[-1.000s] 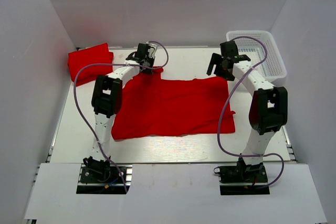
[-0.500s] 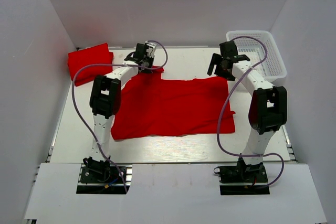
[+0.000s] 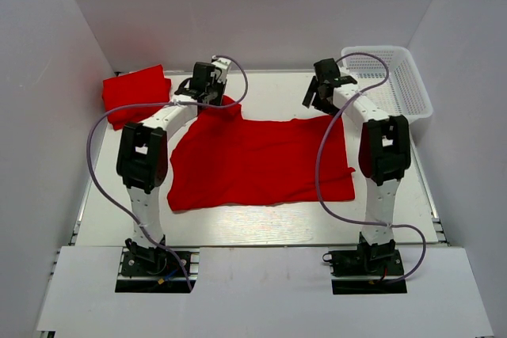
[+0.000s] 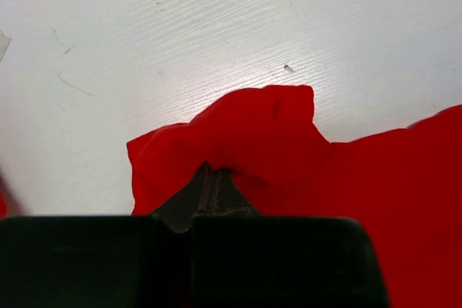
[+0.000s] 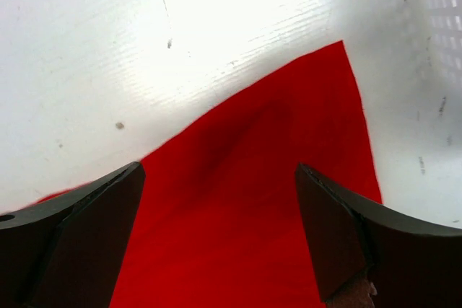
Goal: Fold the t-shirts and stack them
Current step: Grap the side of the flattened tshirt furthest away from the robot with both arms, then fold the other side of the tshirt into a rectangle
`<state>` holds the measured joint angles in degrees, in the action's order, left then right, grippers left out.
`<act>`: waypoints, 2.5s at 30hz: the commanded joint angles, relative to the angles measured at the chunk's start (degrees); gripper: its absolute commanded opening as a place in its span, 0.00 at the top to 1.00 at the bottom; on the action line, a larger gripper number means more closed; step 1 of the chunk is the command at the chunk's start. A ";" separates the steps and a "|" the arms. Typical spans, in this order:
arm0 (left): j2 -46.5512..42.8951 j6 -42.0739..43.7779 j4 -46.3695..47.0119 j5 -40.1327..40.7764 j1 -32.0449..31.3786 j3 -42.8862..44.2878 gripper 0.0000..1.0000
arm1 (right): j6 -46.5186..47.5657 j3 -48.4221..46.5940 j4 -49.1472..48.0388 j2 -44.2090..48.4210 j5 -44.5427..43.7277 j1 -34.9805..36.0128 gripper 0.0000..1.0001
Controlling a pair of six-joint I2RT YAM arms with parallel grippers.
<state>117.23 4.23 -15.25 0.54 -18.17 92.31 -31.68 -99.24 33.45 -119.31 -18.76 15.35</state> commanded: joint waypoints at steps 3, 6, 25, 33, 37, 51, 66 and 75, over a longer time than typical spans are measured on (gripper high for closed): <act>-6.66 3.42 -0.49 0.26 0.16 -2.22 1.00 | -6.71 -5.25 1.35 -3.47 -5.23 0.99 0.10; -7.72 4.03 -0.49 1.57 0.16 -4.42 1.00 | -8.12 -6.92 2.14 -5.41 -8.21 1.43 0.10; -9.04 4.03 0.04 -0.71 0.16 -8.03 1.00 | -13.93 -12.02 2.85 -14.37 -13.32 0.90 0.10; -9.56 4.03 -1.54 -0.71 0.16 -8.55 1.00 | -12.71 -12.82 2.32 -14.28 -13.75 0.73 0.10; -9.56 4.03 -2.16 0.43 0.16 -8.55 1.00 | -12.09 -14.48 3.55 -15.95 -14.19 0.55 0.10; -10.09 3.51 -3.21 0.52 0.16 -8.55 1.00 | -12.00 -12.48 7.15 -18.78 -12.61 0.47 0.67; -19.47 4.04 -5.76 4.39 0.16 -12.14 1.00 | -12.88 -7.02 10.05 -11.04 -15.95 0.29 1.00; -27.84 0.35 -17.07 7.11 -0.90 -17.33 1.00 | -11.47 3.60 6.28 -1.73 -15.60 0.82 1.00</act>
<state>93.54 7.29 -24.60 6.02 -18.63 77.17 -43.07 -98.59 40.32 -126.61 -32.86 16.14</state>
